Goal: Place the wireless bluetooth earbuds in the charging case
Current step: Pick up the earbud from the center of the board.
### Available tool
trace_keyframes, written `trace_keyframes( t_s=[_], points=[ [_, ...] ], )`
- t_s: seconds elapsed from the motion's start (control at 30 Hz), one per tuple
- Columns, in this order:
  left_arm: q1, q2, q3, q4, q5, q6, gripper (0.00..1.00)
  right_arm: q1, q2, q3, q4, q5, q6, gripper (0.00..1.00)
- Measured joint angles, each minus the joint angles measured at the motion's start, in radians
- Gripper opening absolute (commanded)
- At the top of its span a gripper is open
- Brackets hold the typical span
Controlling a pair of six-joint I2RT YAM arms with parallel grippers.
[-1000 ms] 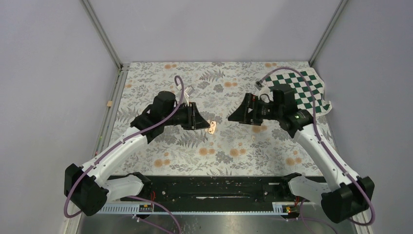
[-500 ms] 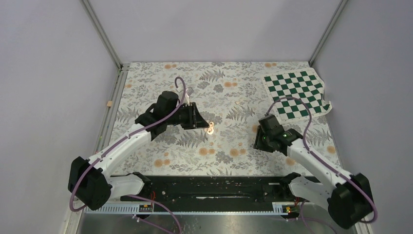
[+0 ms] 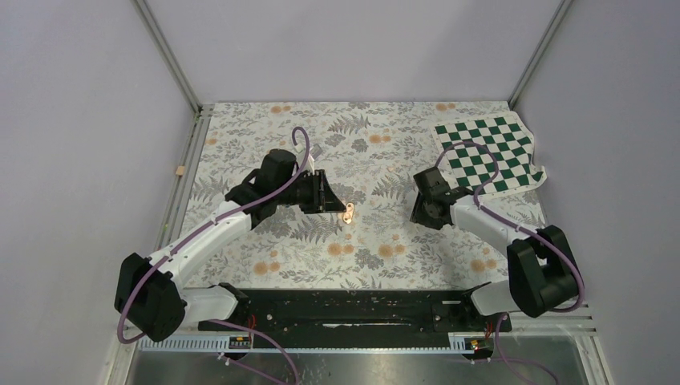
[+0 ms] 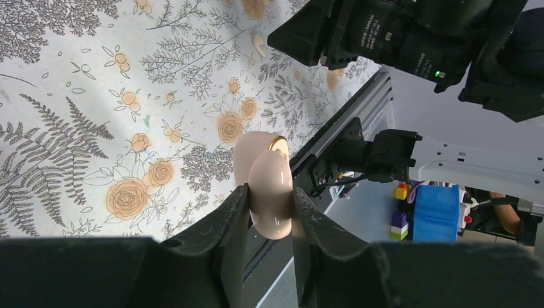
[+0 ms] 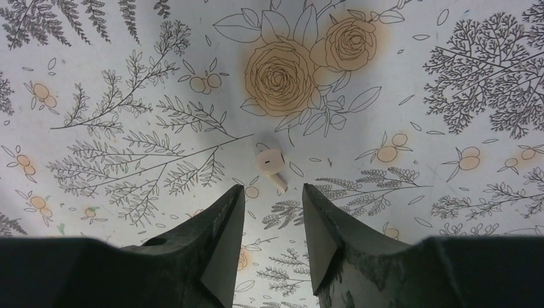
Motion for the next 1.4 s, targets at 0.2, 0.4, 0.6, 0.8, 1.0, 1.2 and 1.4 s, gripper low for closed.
trace_keyframes(
  t_s=[0.2, 0.4, 0.6, 0.8, 1.0, 1.2, 1.4],
  points=[
    [0.001, 0.000, 0.000, 0.000, 0.008, 0.004, 0.16, -0.013, 0.071, 0.032, 0.026, -0.009, 0.012, 0.46],
    [0.001, 0.000, 0.000, 0.000, 0.011, 0.005, 0.16, -0.020, 0.129, 0.044, 0.043, -0.020, 0.025, 0.42],
    [0.001, 0.000, 0.000, 0.001, 0.018, 0.005, 0.16, -0.020, 0.157, 0.044, 0.043, -0.019, 0.040, 0.41],
    [0.001, 0.000, 0.000, 0.001, 0.022, 0.004, 0.16, -0.020, 0.172, 0.044, 0.046, -0.019, 0.045, 0.40],
    [0.001, 0.000, 0.000, 0.001, 0.022, 0.004, 0.16, -0.020, 0.182, 0.050, 0.053, -0.019, 0.045, 0.32],
    [0.001, 0.000, 0.000, 0.001, 0.022, 0.004, 0.16, -0.021, 0.182, 0.050, 0.057, -0.020, 0.044, 0.14],
    [0.004, 0.009, 0.006, -0.006, 0.031, 0.018, 0.18, -0.026, 0.127, 0.049, 0.054, -0.044, 0.039, 0.14]
  ],
)
